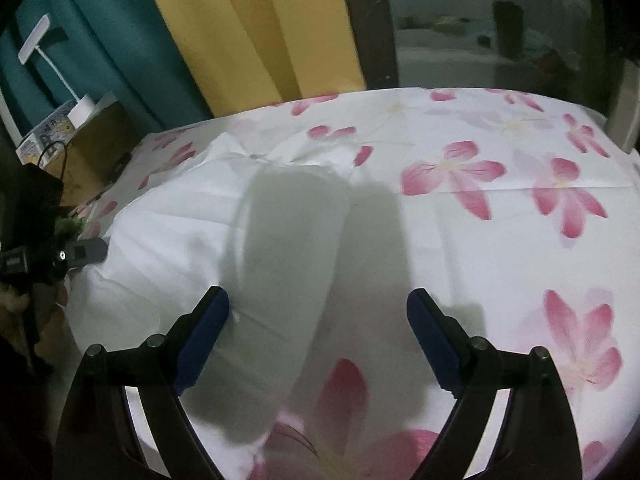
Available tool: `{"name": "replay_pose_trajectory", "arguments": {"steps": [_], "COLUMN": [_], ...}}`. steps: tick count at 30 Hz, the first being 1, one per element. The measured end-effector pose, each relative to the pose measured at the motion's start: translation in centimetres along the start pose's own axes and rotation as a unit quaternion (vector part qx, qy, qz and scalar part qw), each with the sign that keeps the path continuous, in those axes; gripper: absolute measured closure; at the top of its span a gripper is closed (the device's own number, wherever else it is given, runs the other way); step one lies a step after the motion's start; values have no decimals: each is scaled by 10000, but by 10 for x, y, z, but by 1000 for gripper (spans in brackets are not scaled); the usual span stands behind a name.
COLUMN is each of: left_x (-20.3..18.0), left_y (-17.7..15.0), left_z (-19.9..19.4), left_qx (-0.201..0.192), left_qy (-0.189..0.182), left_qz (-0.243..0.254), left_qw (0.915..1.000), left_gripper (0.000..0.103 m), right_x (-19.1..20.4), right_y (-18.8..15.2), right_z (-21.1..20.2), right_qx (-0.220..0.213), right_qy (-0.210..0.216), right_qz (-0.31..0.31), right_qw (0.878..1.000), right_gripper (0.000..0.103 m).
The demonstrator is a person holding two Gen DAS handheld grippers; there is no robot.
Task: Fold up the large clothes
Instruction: 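Grasp the white garment with the right tool while the left tool pinches it too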
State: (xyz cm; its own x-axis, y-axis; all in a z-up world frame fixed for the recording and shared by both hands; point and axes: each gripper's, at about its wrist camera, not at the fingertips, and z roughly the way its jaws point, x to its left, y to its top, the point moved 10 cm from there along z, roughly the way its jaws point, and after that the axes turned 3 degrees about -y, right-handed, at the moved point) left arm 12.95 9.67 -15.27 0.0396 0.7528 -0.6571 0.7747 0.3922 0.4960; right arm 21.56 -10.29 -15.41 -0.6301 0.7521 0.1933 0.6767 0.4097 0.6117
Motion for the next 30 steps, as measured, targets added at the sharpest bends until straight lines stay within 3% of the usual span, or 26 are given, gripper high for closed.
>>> {"name": "replay_pose_trajectory", "arguments": {"steps": [5, 10, 16, 19, 22, 25, 28, 30], "left_x": [-11, -10, -14, -13, -13, -15, -17, -17], "left_y": [-1, 4, 4, 3, 1, -1, -2, -3], "left_z": [15, 22, 33, 33, 33, 34, 34, 32], "left_qx": [208, 316, 440, 385, 373, 321, 257, 222], "left_qy": [-38, 241, 805, 1003, 858, 883, 906, 893], "left_qz": [159, 187, 819, 980, 939, 1005, 1069, 1050], "left_qw": [9997, 9990, 9924, 9894, 9912, 9905, 9898, 9902], "left_gripper": [18, 19, 19, 30, 45, 50, 52, 54], "right_x": [14, 20, 21, 22, 27, 35, 39, 41], "right_y": [-2, -2, -2, -2, -2, -3, -3, -3], "right_z": [15, 17, 17, 18, 18, 18, 20, 19], "right_qx": [98, 118, 72, 47, 41, 31, 35, 29], "right_qy": [101, 189, 239, 251, 239, 358, 347, 402], "right_qz": [-184, -268, -263, -287, -402, -450, -511, -514], "right_qw": [9997, 9994, 9993, 9993, 9989, 9983, 9981, 9979], "right_gripper": [13, 13, 13, 13, 16, 27, 28, 34]}}
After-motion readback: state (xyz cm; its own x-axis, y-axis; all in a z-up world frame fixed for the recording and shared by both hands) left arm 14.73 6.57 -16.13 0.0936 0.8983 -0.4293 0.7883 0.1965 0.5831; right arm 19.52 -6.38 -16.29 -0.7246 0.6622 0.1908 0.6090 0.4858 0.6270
